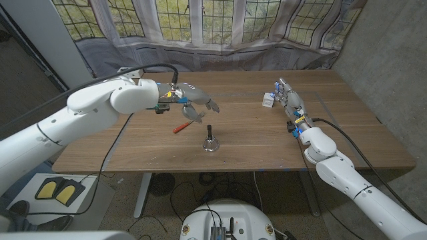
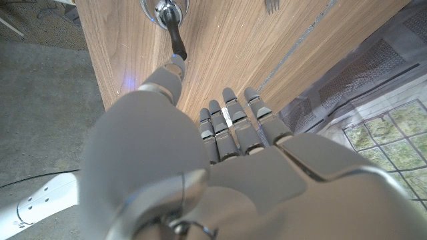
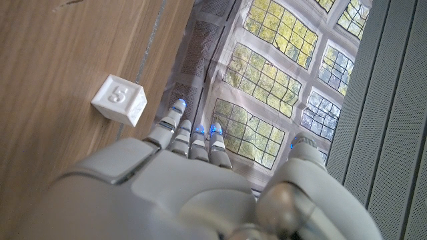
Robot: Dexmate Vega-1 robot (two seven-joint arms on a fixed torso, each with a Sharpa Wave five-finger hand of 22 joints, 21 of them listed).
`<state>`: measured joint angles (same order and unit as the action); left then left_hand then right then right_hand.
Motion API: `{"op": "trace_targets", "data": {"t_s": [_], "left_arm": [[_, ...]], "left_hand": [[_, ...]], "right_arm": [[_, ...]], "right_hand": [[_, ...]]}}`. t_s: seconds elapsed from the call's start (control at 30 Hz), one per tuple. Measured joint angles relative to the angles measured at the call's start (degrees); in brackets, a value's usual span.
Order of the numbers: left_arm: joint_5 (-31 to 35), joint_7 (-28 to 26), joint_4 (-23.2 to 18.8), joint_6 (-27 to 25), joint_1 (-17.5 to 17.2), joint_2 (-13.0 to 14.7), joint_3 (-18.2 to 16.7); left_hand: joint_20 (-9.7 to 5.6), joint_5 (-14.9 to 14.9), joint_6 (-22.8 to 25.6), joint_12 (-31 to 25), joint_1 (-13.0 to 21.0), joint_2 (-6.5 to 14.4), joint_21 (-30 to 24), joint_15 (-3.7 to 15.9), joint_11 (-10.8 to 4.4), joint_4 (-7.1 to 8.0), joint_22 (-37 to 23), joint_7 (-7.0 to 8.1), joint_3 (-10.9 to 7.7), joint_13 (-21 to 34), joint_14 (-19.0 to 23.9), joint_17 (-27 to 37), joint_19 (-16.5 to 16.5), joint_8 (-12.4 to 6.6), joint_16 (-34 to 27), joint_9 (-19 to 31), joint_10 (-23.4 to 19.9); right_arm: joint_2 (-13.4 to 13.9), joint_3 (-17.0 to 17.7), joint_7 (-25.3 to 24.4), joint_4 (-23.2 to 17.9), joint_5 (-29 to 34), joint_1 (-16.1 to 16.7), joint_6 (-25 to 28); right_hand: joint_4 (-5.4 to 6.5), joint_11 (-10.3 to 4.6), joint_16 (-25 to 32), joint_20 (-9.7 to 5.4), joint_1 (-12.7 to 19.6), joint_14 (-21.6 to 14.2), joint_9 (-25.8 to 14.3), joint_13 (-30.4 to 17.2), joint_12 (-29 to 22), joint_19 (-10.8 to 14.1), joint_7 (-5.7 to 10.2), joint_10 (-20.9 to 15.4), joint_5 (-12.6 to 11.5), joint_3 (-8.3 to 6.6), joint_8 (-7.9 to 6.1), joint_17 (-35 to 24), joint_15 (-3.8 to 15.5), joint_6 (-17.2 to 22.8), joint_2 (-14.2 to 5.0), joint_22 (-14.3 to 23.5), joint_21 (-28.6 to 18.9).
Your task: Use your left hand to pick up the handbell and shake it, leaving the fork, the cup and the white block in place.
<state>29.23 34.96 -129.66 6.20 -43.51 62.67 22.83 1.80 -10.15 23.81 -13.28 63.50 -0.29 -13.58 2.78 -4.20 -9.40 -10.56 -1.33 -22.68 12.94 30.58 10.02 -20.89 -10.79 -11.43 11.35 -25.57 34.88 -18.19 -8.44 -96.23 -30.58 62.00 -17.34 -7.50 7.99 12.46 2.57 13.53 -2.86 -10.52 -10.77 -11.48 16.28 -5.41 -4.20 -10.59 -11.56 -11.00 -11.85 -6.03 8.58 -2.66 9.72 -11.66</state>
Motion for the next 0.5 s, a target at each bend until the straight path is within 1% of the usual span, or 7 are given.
{"op": "trace_targets", "data": {"t_s": [0.1, 0.2, 0.3, 0.37, 0.4, 0.43, 0.5], "left_arm": [[0.2, 0.7, 0.1, 0.2, 0.5, 0.0, 0.6], [0.6, 0.7, 0.1, 0.4, 0.7, 0.0, 1.0], [0.9, 0.4, 0.2, 0.6, 0.7, 0.0, 1.2], [1.1, 0.0, 0.4, 0.7, 0.6, 0.0, 1.2], [1.2, -0.4, 0.5, 0.9, 0.5, 0.0, 1.2], [1.2, -0.4, 0.6, 0.9, 0.4, 0.0, 1.2], [1.2, -1.2, 0.8, 1.2, 0.2, -0.1, 1.3]], "left_hand": [[0.21, 0.0, 0.1, 0.0, 0.0, 0.0, -0.1, 0.00, -0.56, -0.01, 0.0, 0.05, 0.34, 0.3, 0.0, 0.3, -0.5, -0.08, 0.0, 0.0, 0.1], [0.95, 0.0, 2.4, 0.0, 0.3, 0.3, -0.4, 0.00, -0.84, 0.19, -0.2, 2.07, 0.88, 0.5, 0.0, 0.2, -1.2, -1.21, 0.0, 0.0, -0.2], [1.68, 0.0, 6.1, 0.0, 0.3, 0.3, -0.7, 0.17, -1.16, 0.33, -0.3, 3.02, 1.58, 0.8, 0.8, 0.1, -2.0, -2.38, -0.1, 0.0, -0.6], [1.69, 0.0, 8.1, 0.0, 0.3, 0.3, -1.0, 0.31, -1.45, 0.47, -0.3, 2.98, 1.75, 0.8, 1.6, 0.1, -2.8, -2.97, -0.3, 0.0, -0.8], [1.55, 0.0, 8.8, 0.0, 0.7, 0.7, -1.1, 0.31, -1.45, 0.30, -0.5, 2.77, 1.92, 0.8, 2.0, 0.1, -3.1, -2.99, -0.3, 0.0, -0.8], [1.39, 0.0, 9.4, 0.0, 1.1, 0.5, -1.3, 0.34, -1.45, 0.24, -0.5, 2.55, 1.98, 0.8, 2.3, 0.1, -3.3, -3.21, -0.6, 0.0, -0.8], [1.48, 0.0, 9.9, 0.0, 1.3, 0.7, -1.3, 0.46, -1.45, 0.24, -0.5, 2.04, 1.98, 0.8, 2.6, 0.1, -3.8, -3.21, -0.7, 0.0, -0.8]], "right_arm": [[0.0, 0.0, 0.0, 0.1, -0.1, -0.1, 0.0], [-0.1, 0.0, 0.0, 0.2, -0.1, -0.2, 0.0], [-0.1, 0.0, 0.1, 0.3, -0.1, -0.4, 0.0], [-0.1, -0.1, 0.1, 0.3, -0.1, -0.4, 0.0], [-0.1, -0.1, 0.1, 0.3, -0.1, -0.5, 0.0], [-0.1, -0.1, 0.2, 0.3, -0.1, -0.5, 0.1], [-0.1, -0.2, 0.2, 0.4, -0.1, -0.6, 0.2]], "right_hand": [[0.00, 0.00, 0.0, 0.00, 0.0, 0.0, 0.0, 0.0, 0.0, 0.0, 0.00, 0.0, 0.0, 0.00, 0.00, 0.0, 0.00, 0.0, 0.00, 0.0, 0.0], [0.00, 0.00, 0.0, 0.00, 0.0, 0.0, 0.0, 0.0, 0.0, 0.0, 0.00, 0.0, 0.0, 0.00, 0.00, 0.0, 0.00, 0.0, 0.00, 0.0, 0.0], [0.00, 0.00, 0.0, 0.01, 0.0, 0.0, 0.0, 0.0, 0.0, 0.0, 0.00, 0.0, 0.0, 0.00, 0.00, 0.0, 0.00, 0.0, 0.00, 0.0, 0.0], [0.00, 0.00, 0.0, 0.31, 0.0, 0.0, 0.0, 0.0, 0.0, -0.3, 0.00, 0.0, 0.0, 0.00, 0.00, 0.0, 0.00, 0.0, 0.00, 0.0, 0.2], [0.00, 0.00, 0.0, 0.31, 0.0, 0.0, 0.0, 0.0, 0.0, -0.3, 0.00, 0.0, 0.0, 0.00, 0.00, 0.0, 0.00, 0.0, 0.00, 0.0, 0.2], [-0.02, 0.00, 0.0, 0.31, 0.0, 0.0, 0.0, 0.0, 0.0, -0.3, 0.00, 0.0, 0.0, 0.02, 0.00, 0.0, 0.00, 0.0, 0.00, 0.0, 0.2], [-0.23, 0.00, 0.0, 0.31, 0.0, 0.0, 0.0, 0.0, 0.0, -0.3, 0.00, 0.0, 0.0, 0.23, 0.00, 0.0, 0.00, 0.0, 0.00, 0.0, 0.2]]}}
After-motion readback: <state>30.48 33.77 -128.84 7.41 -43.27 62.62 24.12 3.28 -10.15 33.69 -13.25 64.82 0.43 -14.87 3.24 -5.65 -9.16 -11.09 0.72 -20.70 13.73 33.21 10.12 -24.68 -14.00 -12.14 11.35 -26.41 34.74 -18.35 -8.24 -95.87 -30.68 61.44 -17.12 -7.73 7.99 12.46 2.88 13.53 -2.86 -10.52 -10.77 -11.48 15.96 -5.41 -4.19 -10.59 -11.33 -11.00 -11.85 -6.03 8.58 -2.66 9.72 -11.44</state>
